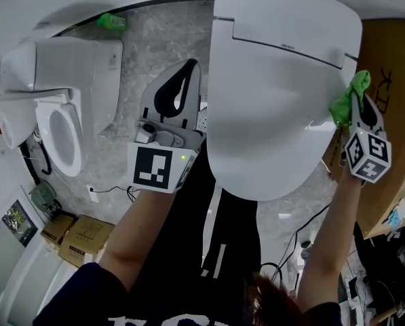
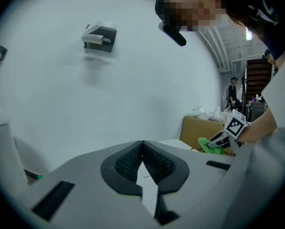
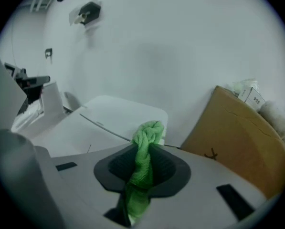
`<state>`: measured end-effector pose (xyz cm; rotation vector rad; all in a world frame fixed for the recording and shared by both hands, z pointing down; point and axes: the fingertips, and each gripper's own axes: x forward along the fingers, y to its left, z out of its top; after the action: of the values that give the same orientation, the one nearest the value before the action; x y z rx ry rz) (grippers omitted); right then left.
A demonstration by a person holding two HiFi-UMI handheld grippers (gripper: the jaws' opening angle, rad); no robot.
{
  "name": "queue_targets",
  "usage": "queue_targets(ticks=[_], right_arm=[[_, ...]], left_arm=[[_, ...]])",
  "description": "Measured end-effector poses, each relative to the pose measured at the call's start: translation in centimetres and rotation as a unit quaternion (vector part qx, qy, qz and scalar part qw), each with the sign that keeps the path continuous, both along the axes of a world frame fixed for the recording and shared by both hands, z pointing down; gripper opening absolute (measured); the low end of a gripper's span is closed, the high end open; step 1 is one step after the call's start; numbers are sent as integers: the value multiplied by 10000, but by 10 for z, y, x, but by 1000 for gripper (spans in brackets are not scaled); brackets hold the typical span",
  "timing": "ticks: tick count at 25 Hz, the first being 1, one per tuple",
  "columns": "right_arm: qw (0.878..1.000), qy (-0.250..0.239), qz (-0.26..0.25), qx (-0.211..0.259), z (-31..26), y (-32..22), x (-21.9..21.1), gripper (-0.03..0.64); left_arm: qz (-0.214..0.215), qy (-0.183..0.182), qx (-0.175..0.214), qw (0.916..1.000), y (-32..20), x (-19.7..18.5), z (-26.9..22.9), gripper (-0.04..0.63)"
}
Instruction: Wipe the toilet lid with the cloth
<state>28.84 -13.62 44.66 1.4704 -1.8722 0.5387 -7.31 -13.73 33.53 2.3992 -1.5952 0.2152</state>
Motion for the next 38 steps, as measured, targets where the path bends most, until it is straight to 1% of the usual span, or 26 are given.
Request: queue_targets(ticks=[4, 7, 10, 13, 17, 21, 23, 24, 26, 28, 30, 33, 38], right_arm=[[9961, -738, -453, 176, -34, 8, -74, 86], [9881, -1252, -879, 149, -49, 14, -138, 86], [9785, -1695, -1175, 22, -50, 18, -194, 86], [9710, -1975, -1341, -148, -39, 20, -238, 86], [9633, -2172, -1522, -417, -11, 25, -287, 86], [9598, -2262, -1538, -621, 16, 25, -316, 86], [9600, -2240, -1525, -702, 29, 24, -326, 86], [9608, -2171, -1549, -754, 36, 24, -331, 86], [9641, -1868, -1698, -817, 48, 26, -340, 86], [9676, -1496, -1883, -765, 52, 26, -346, 86], [9694, -1237, -2004, -697, 52, 26, -348, 86], [9702, -1049, -2101, -597, 52, 27, -348, 86], [9714, -940, -2122, -510, 51, 28, -344, 84]], left_arm=[[-36, 33, 40, 10000, -2, -3, -3, 20], [-83, 50, 56, 9999, -4, -8, -6, 20], [-159, 66, 104, 9998, -5, -14, -9, 19], [-223, 79, 102, 9997, -3, -20, -9, 20], [-278, 77, 75, 9996, 0, -30, -6, 20], [-313, 55, 36, 9995, 4, -39, -1, 20], [-334, 56, 19, 9994, 5, -42, 0, 20], [-339, 56, 10, 9994, 6, -44, 1, 20], [-344, 55, 1, 9994, 6, -47, 3, 19], [-347, 56, -2, 9994, 6, -49, 3, 19], [-348, 63, 4, 9994, 6, -51, 3, 19], [-352, 77, 3, 9994, 7, -52, 2, 20], [-352, 71, 4, 9994, 9, -54, 0, 20]])
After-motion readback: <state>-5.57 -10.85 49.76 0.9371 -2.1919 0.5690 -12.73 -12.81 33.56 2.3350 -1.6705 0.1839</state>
